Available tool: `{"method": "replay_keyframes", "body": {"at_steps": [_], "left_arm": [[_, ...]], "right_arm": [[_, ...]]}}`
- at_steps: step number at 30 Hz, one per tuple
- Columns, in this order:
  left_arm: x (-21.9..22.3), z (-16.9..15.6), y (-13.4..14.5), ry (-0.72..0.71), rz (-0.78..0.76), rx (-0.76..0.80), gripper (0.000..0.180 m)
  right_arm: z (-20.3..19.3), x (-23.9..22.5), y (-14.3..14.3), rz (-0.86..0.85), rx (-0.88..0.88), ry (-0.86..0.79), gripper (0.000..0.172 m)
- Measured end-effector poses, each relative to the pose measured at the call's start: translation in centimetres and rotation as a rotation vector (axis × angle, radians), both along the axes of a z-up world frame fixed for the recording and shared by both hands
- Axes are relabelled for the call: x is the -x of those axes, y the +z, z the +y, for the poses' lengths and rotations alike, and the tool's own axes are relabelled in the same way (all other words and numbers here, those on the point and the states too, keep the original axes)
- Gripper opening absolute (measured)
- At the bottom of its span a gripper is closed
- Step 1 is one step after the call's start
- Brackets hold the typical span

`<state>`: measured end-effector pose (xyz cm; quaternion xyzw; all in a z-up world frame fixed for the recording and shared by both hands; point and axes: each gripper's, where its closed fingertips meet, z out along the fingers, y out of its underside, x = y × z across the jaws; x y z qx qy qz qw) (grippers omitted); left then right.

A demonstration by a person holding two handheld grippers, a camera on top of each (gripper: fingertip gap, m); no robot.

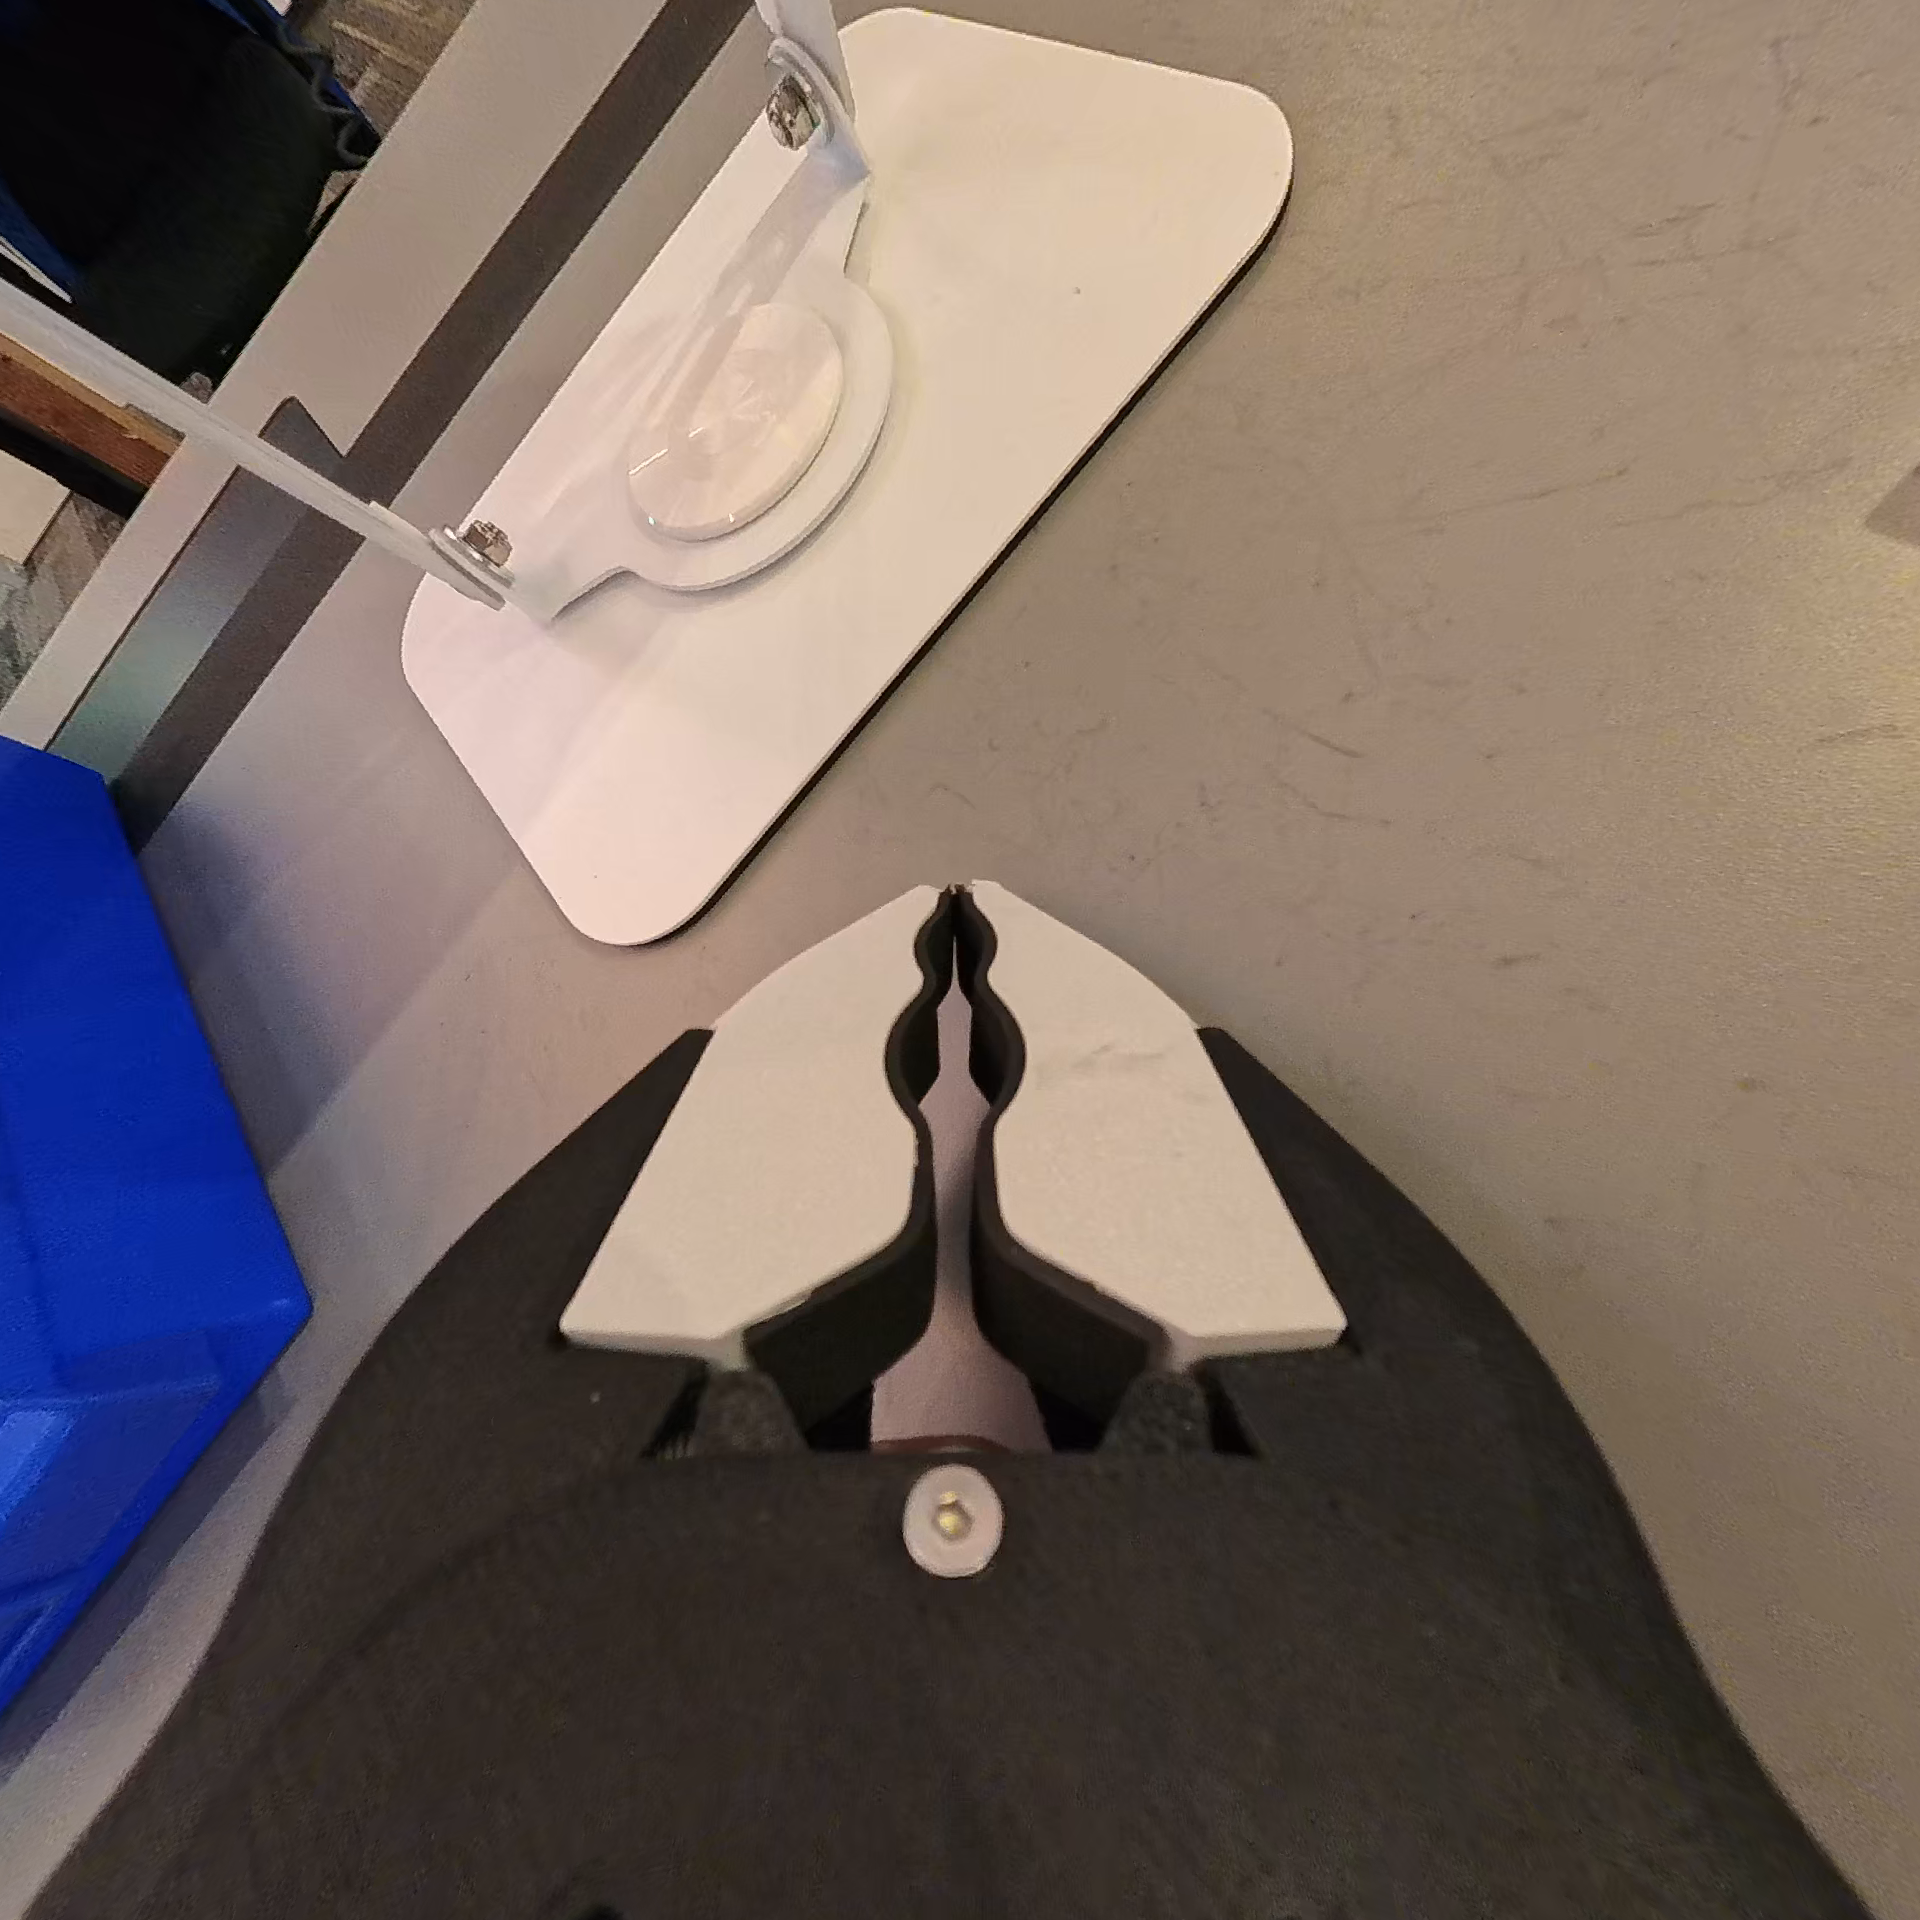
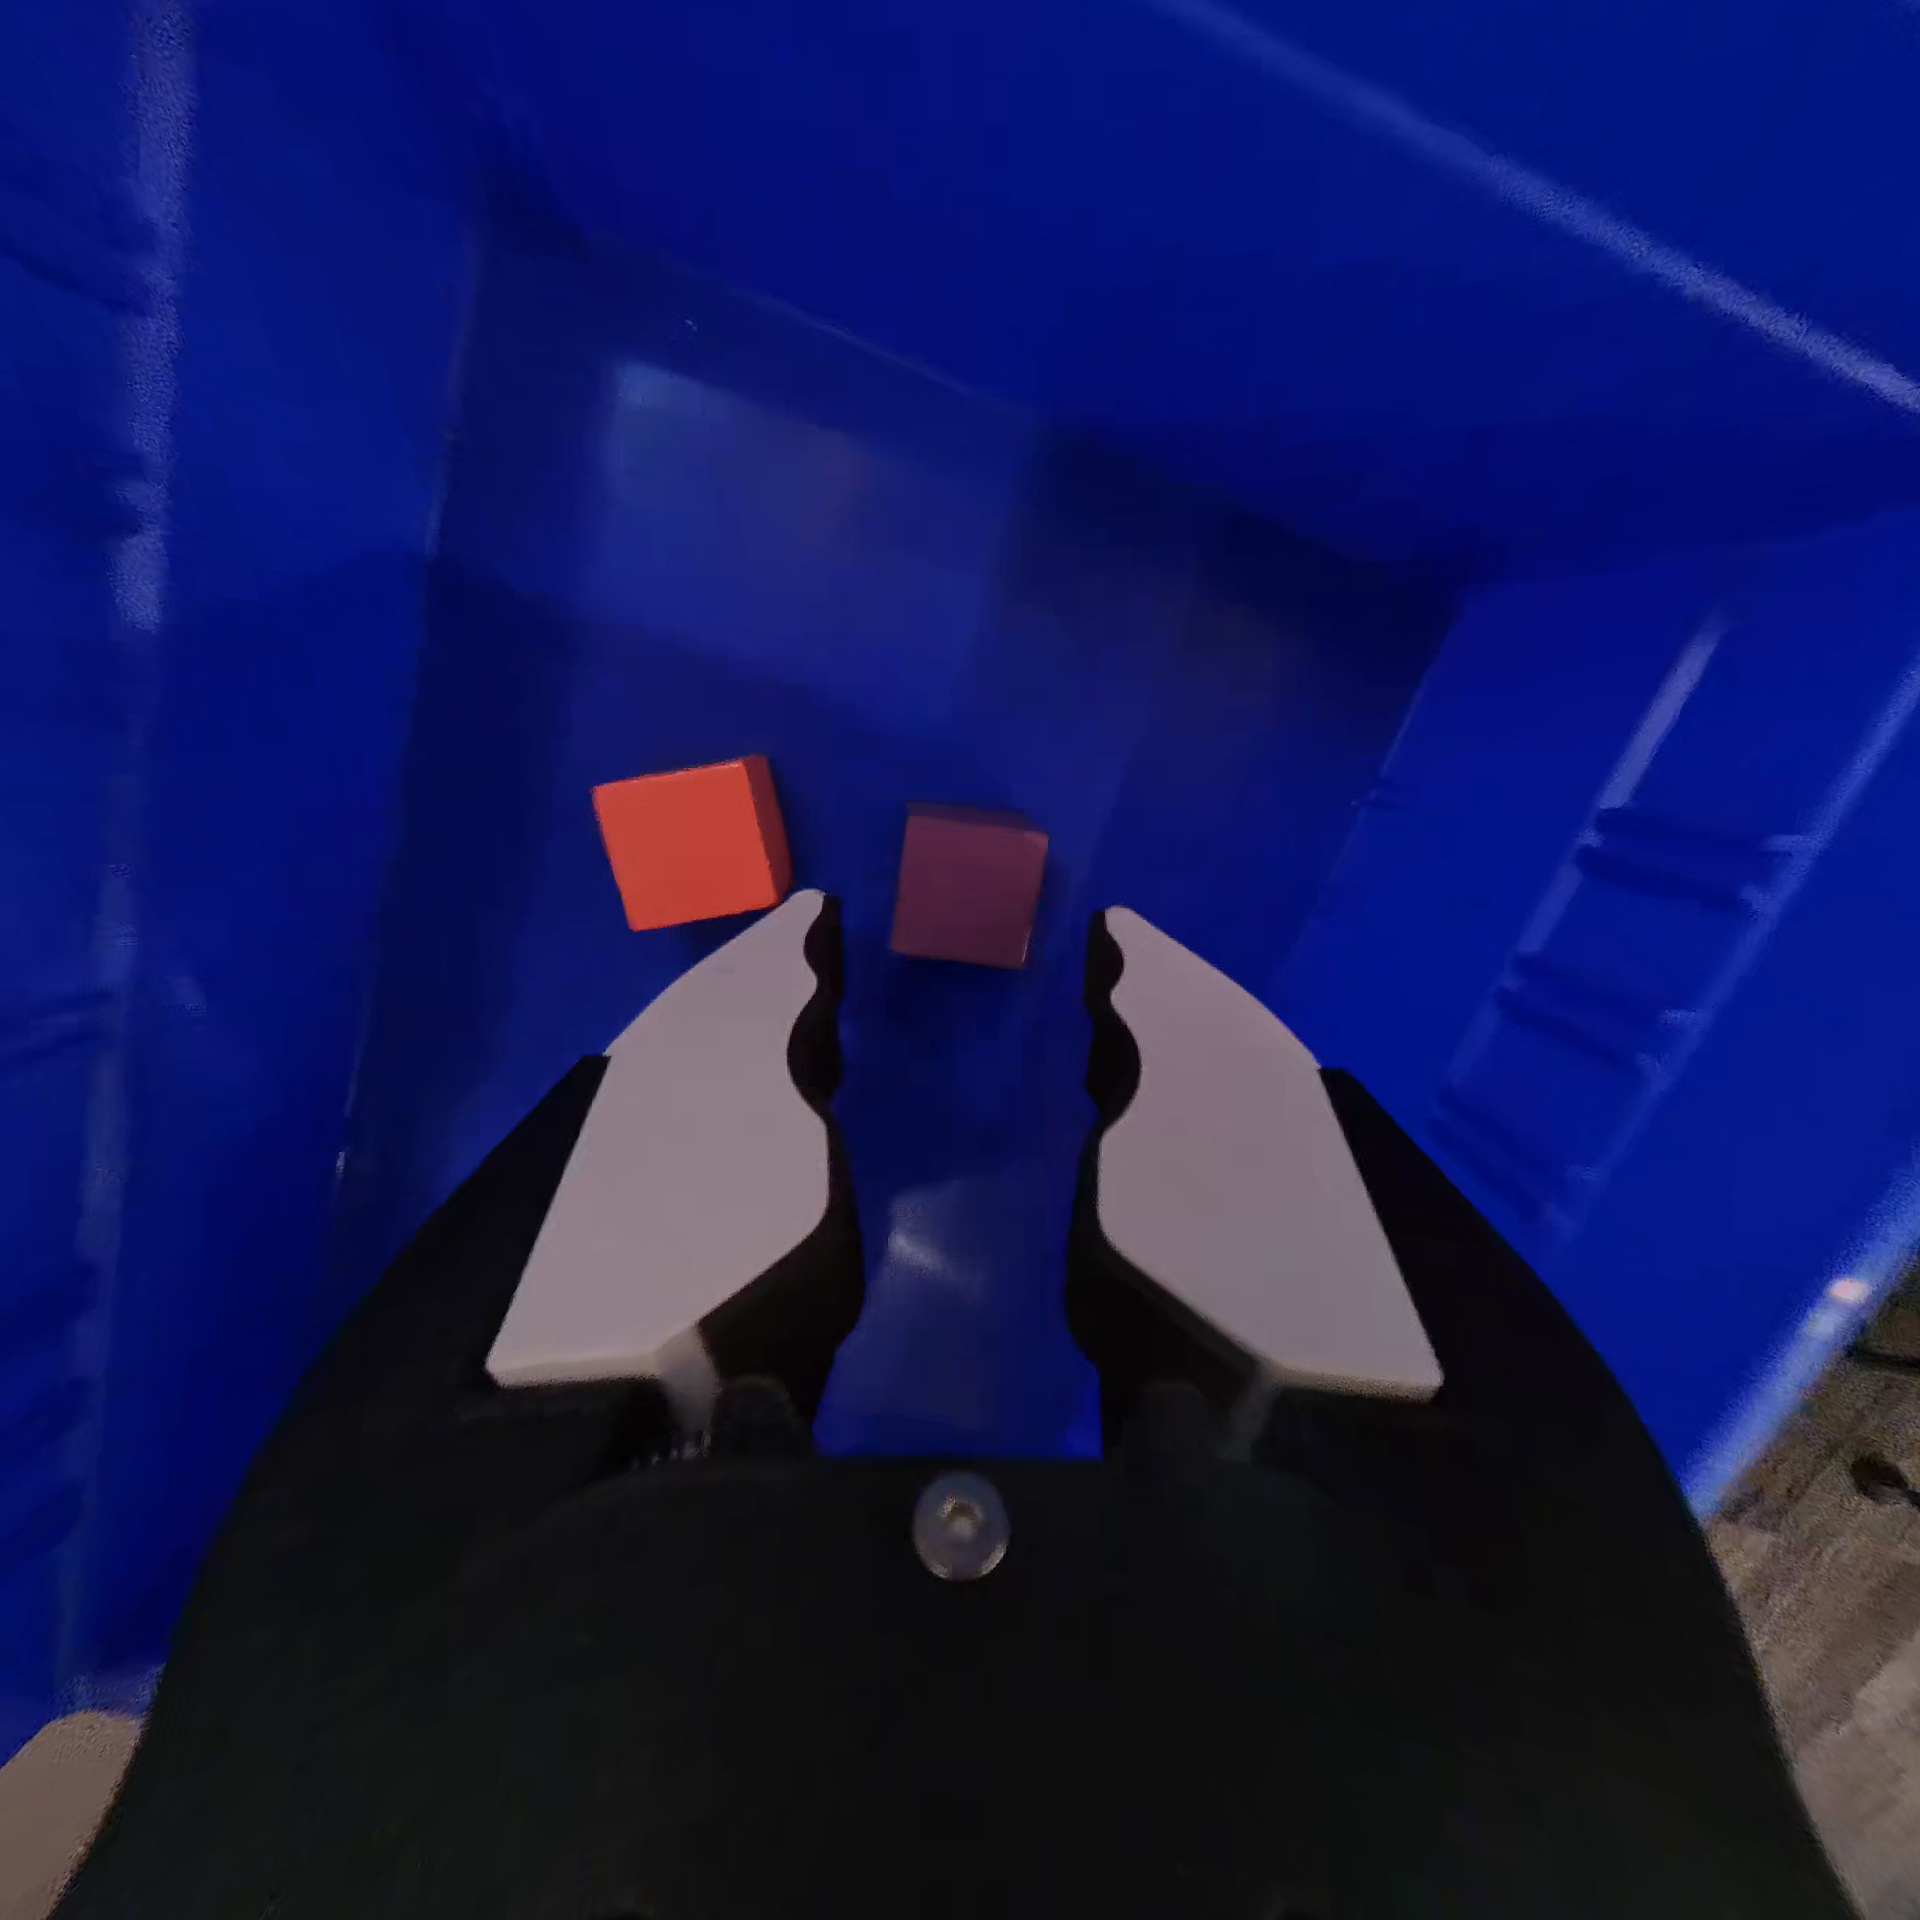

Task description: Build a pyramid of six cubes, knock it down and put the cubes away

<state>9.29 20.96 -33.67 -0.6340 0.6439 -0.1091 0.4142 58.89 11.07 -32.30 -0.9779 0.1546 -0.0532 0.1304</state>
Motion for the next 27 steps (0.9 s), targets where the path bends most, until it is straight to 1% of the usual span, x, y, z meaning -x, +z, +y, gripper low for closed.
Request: {"method": "replay_keyframes", "body": {"at_steps": [2, 5, 8, 10, 13, 15, 17, 20, 22, 25, 27], "left_arm": [[0.0, 0.0, 0.0, 0.000, 0.000, 0.001, 0.000], [0.0, 0.0, 0.0, 0.000, 0.000, 0.003, 0.000], [0.0, 0.0, 0.0, 0.000, 0.000, 0.001, 0.000], [0.0, 0.0, 0.0, 0.000, 0.000, 0.002, 0.000], [0.0, 0.0, 0.0, 0.000, 0.000, 0.000, 0.000], [0.0, 0.0, 0.0, 0.001, 0.000, -0.002, 0.000], [0.0, 0.0, 0.0, 0.001, 0.000, -0.010, 0.000], [0.0, 0.0, 0.0, 0.001, 0.000, -0.011, 0.000], [0.0, 0.0, 0.0, 0.001, 0.000, -0.010, 0.000], [0.0, 0.0, 0.0, -0.001, 0.000, -0.005, 0.000], [0.0, -0.1, 0.0, -0.005, 0.000, 0.000, 0.000]], "right_arm": [[0.0, 0.5, 2.0, -0.033, -0.033, 0.026, 0.048], [-0.9, 2.5, 6.5, -0.102, -0.104, 0.084, 0.047], [-3.3, 7.9, 10.5, -0.090, -0.186, 0.190, 0.041], [-5.9, 11.8, 11.5, -0.085, -0.189, 0.250, 0.040], [-9.6, 16.9, 10.1, -0.032, -0.175, 0.302, 0.037], [-11.4, 18.9, 7.8, 0.007, -0.144, 0.300, 0.039], [-12.4, 20.0, 5.3, 0.049, -0.135, 0.265, 0.041], [-13.2, 20.4, 1.9, 0.083, -0.101, 0.207, 0.044], [-13.4, 20.1, 0.3, 0.097, -0.092, 0.164, 0.046], [-12.9, 19.2, -0.9, 0.082, -0.108, 0.111, 0.045], [-12.4, 19.1, -1.1, 0.076, -0.131, 0.096, 0.042]]}}
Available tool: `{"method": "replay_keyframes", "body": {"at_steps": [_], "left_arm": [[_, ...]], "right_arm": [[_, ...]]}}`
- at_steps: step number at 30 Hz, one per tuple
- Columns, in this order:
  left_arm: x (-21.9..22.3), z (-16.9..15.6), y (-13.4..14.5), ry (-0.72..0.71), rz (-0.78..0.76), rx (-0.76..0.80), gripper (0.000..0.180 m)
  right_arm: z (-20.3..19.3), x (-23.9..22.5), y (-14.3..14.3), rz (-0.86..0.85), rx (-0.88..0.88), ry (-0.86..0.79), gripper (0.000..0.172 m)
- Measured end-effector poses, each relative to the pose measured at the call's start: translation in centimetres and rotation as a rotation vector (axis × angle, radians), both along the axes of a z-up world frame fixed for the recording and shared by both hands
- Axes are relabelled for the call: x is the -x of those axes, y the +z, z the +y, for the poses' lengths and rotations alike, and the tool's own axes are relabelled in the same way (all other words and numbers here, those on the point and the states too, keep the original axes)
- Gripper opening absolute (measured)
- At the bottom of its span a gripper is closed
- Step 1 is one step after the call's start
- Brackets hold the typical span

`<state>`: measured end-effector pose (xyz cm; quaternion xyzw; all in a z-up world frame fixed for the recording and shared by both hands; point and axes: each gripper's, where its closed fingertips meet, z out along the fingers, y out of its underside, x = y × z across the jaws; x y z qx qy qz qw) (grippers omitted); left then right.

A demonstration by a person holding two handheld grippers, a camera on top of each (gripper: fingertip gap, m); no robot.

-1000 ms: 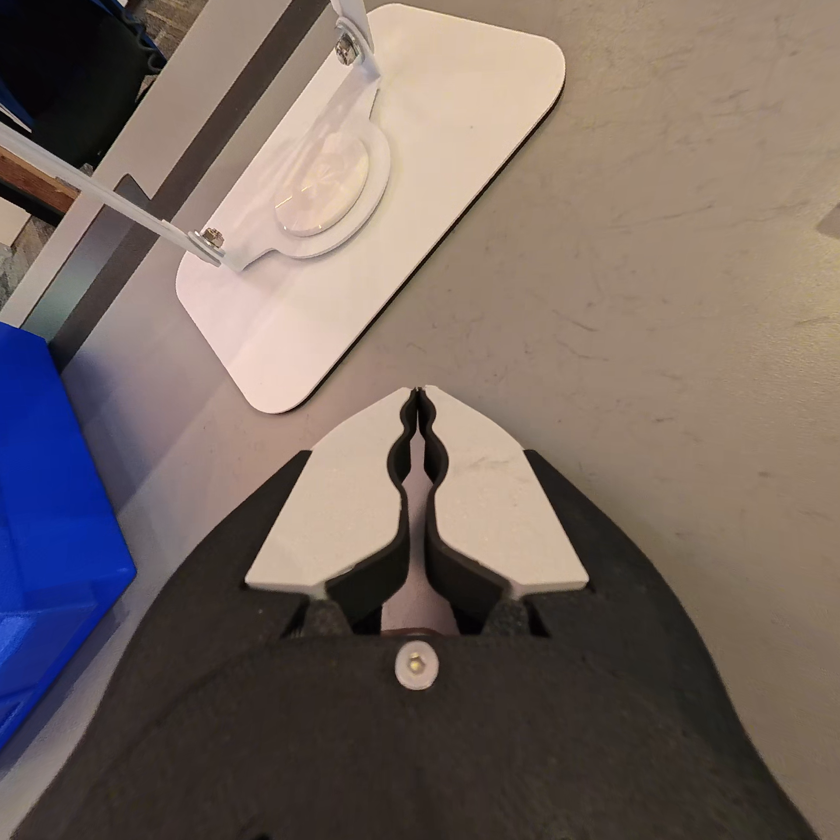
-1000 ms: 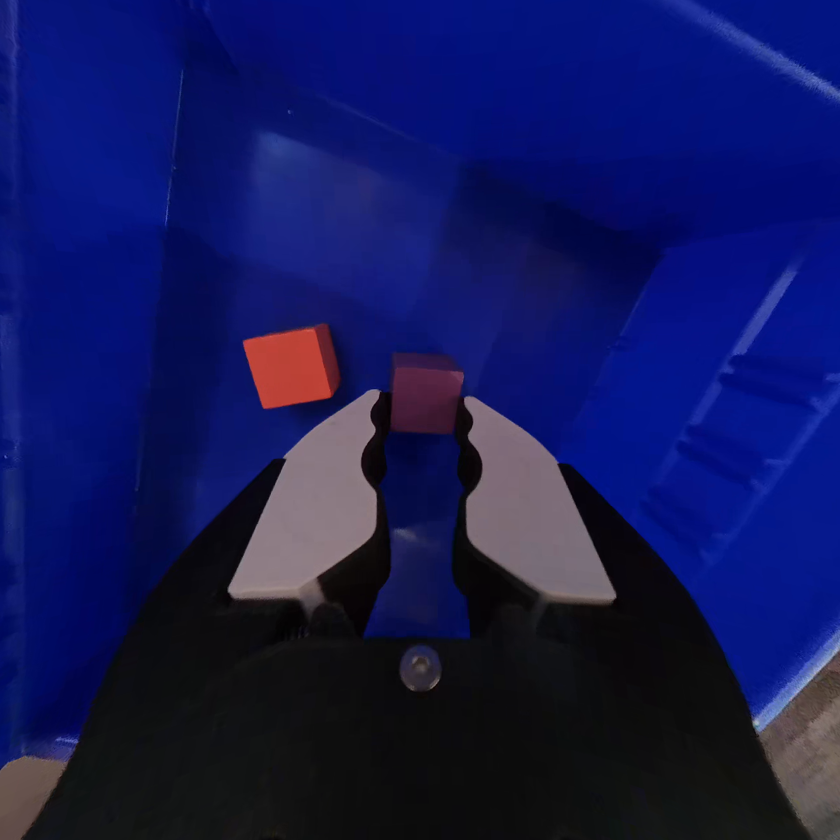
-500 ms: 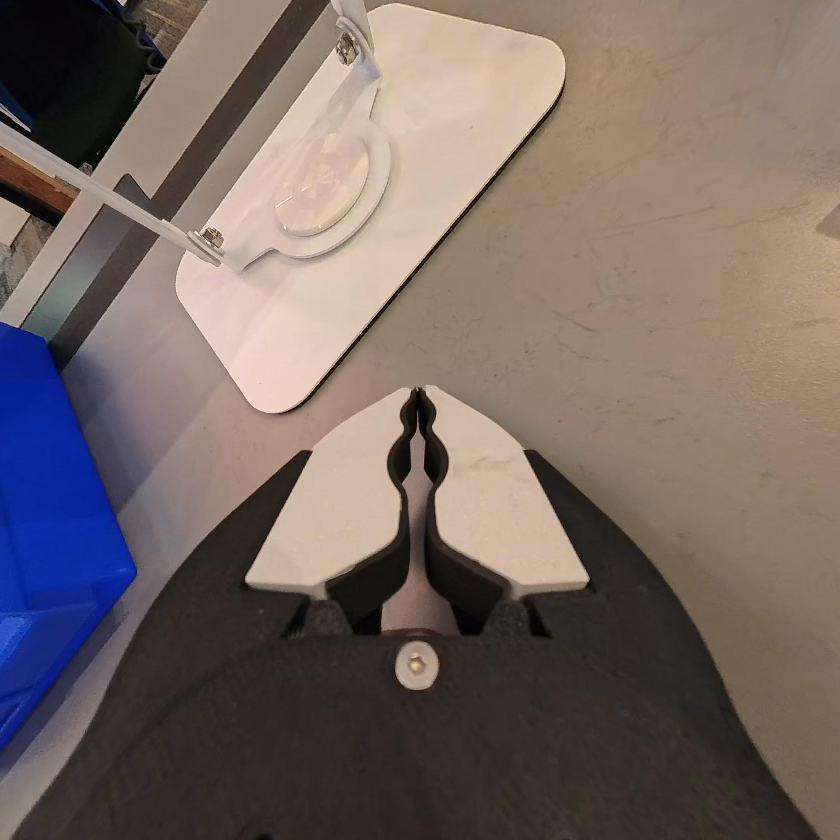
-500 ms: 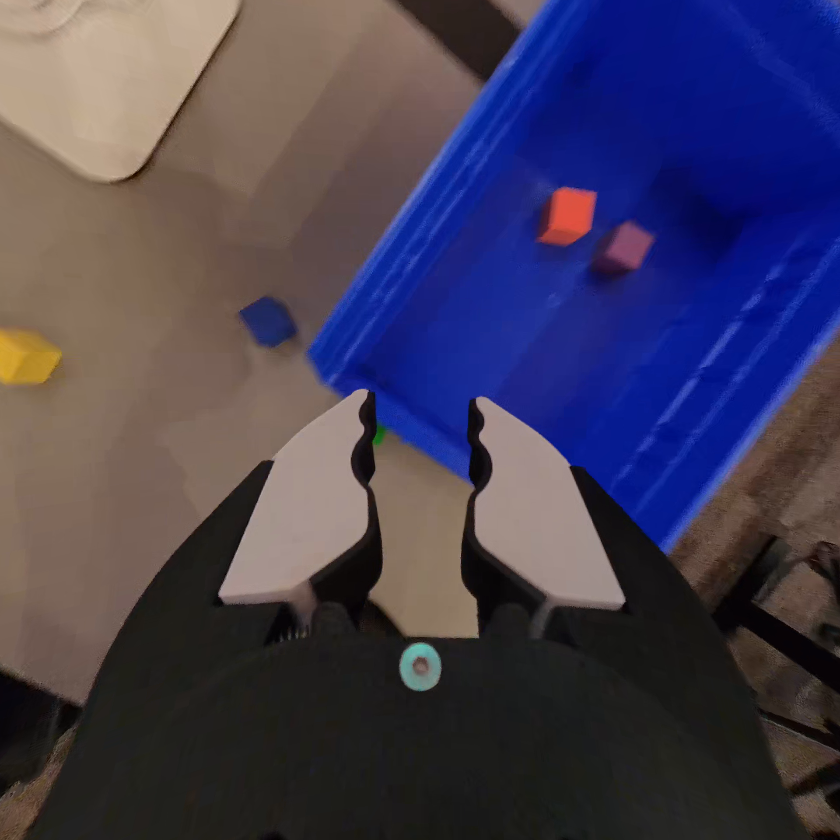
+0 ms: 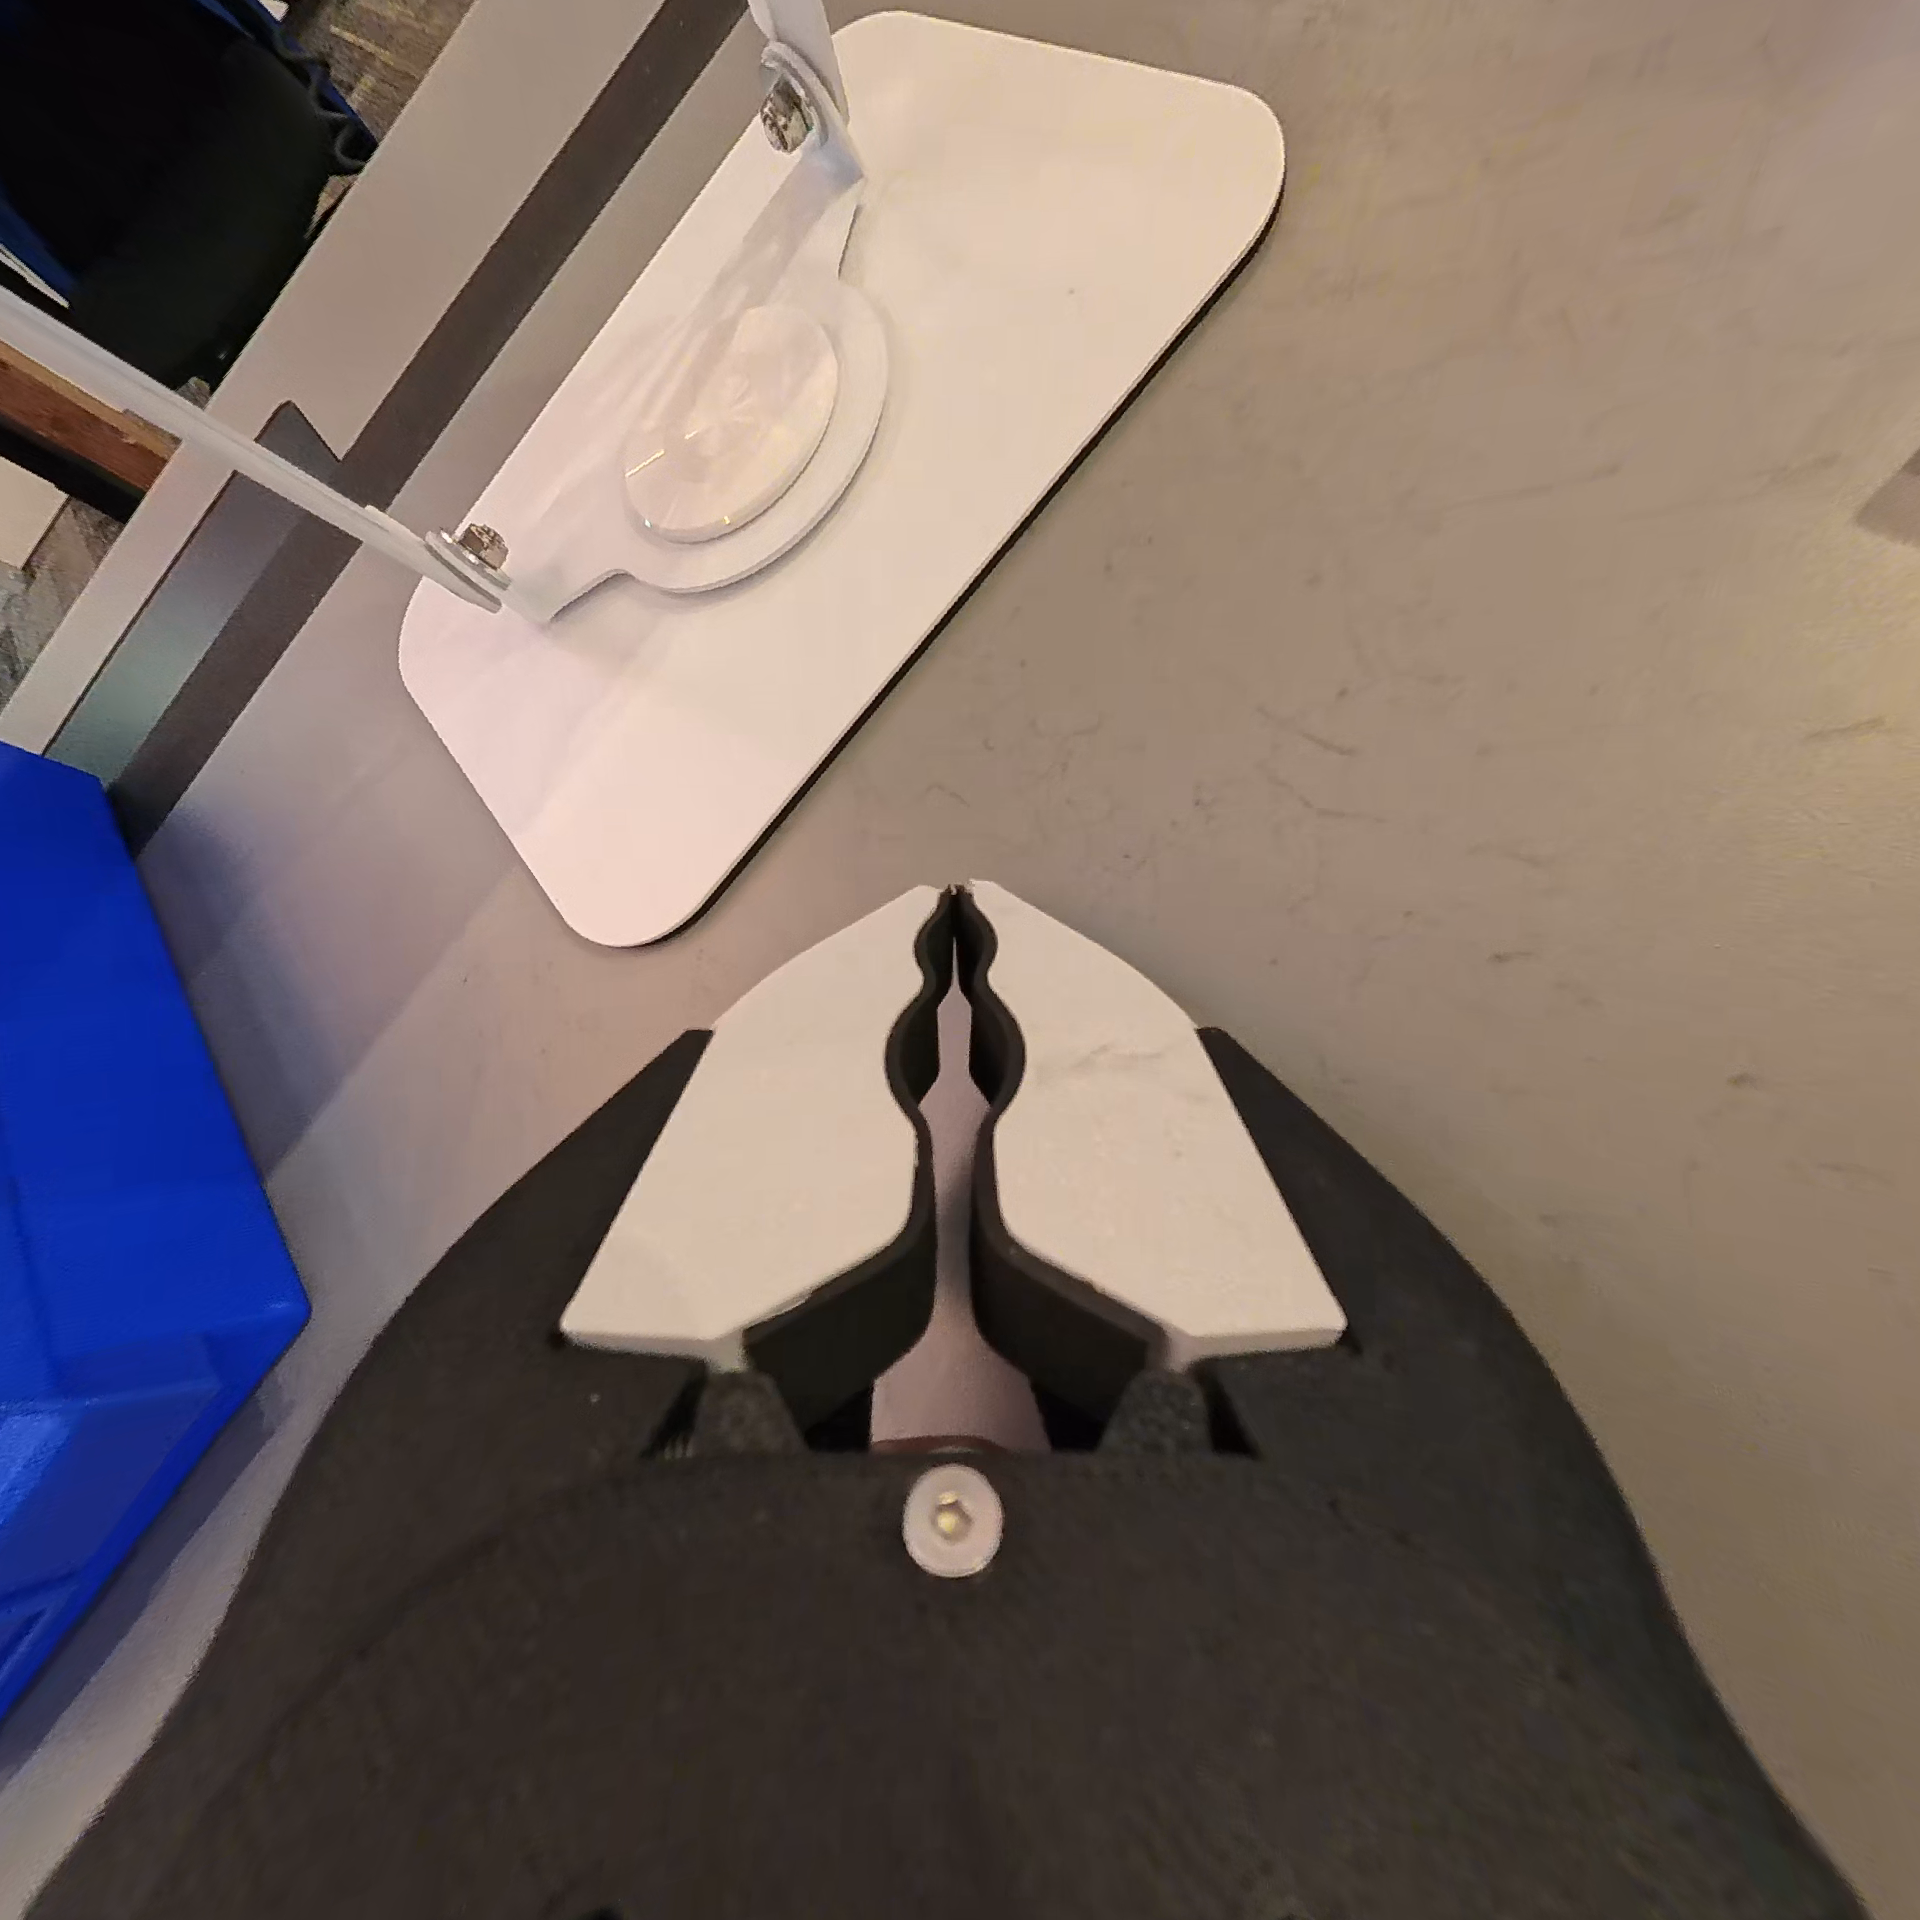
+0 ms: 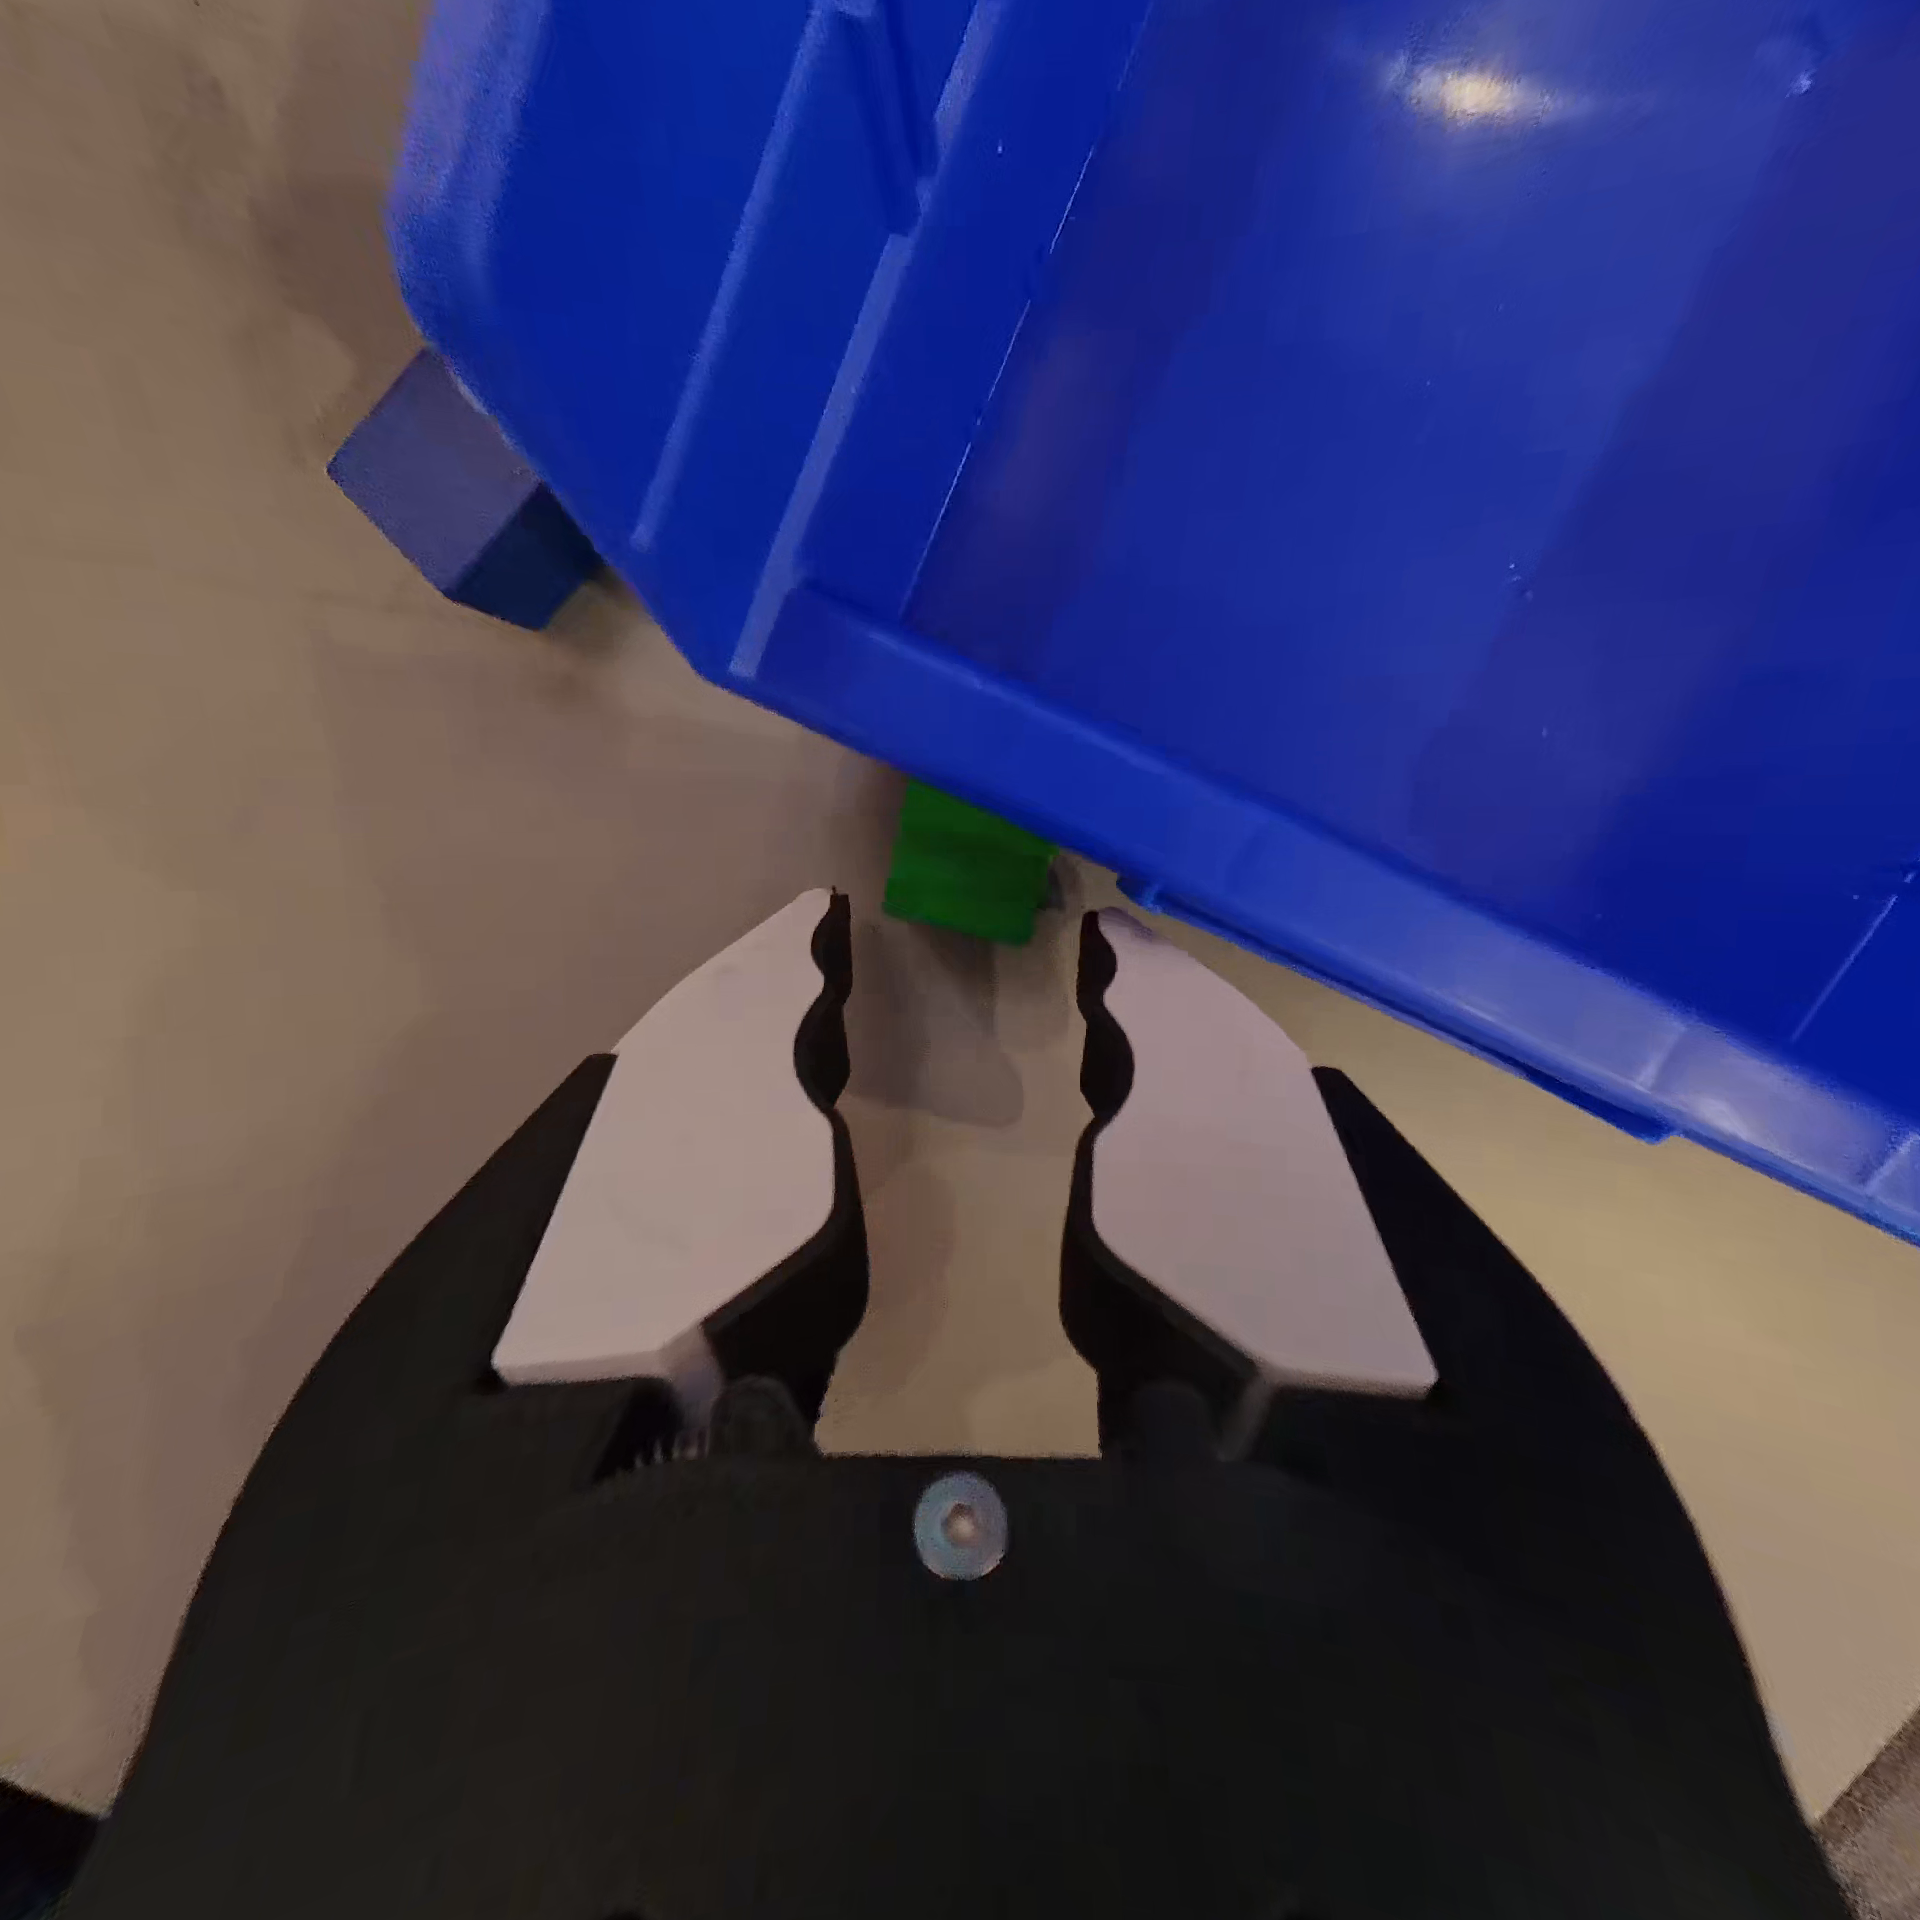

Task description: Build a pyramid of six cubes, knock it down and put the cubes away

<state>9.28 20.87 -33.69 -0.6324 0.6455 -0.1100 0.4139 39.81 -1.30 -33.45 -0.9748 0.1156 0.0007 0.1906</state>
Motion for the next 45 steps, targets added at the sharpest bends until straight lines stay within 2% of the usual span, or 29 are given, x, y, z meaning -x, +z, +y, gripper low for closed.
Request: {"method": "replay_keyframes", "body": {"at_steps": [7, 16, 21, 24, 27, 31, 35, 41, 43, 45], "left_arm": [[0.0, -0.1, 0.0, -0.009, 0.000, 0.018, 0.000], [0.0, -0.1, -0.1, -0.011, -0.001, 0.023, 0.000], [0.0, -0.1, 0.0, -0.011, 0.000, 0.023, 0.000], [0.0, -0.1, -0.1, -0.010, 0.000, 0.022, 0.000], [0.0, -0.1, 0.0, -0.011, 0.000, 0.019, 0.000], [0.0, -0.1, -0.1, -0.011, -0.001, 0.024, 0.000], [0.0, -0.1, -0.1, -0.011, -0.001, 0.027, 0.000], [0.0, -0.1, -0.1, -0.011, -0.001, 0.035, 0.000], [0.0, -0.1, -0.1, -0.011, 0.000, 0.035, 0.000], [0.0, -0.1, -0.1, -0.011, 0.000, 0.035, 0.000]], "right_arm": [[1.0, 0.1, -0.5, -0.014, -0.005, -0.012, 0.029], [0.0, 1.0, 0.2, 0.004, 0.003, 0.009, 0.029], [-0.7, 2.5, 4.3, 0.025, -0.068, 0.063, 0.029], [1.2, 0.8, 7.6, -0.026, -0.137, 0.061, 0.029], [4.1, -2.3, 8.8, -0.071, -0.143, 0.040, 0.029], [8.2, -6.9, 7.1, -0.078, -0.090, -0.002, 0.029], [10.7, -10.1, 4.2, -0.070, -0.013, -0.039, 0.029], [11.1, -12.4, 0.1, -0.027, 0.074, -0.094, 0.030], [10.9, -12.6, -0.5, -0.018, 0.083, -0.098, 0.032], [10.6, -12.5, -0.2, -0.017, 0.080, -0.098, 0.041]]}}
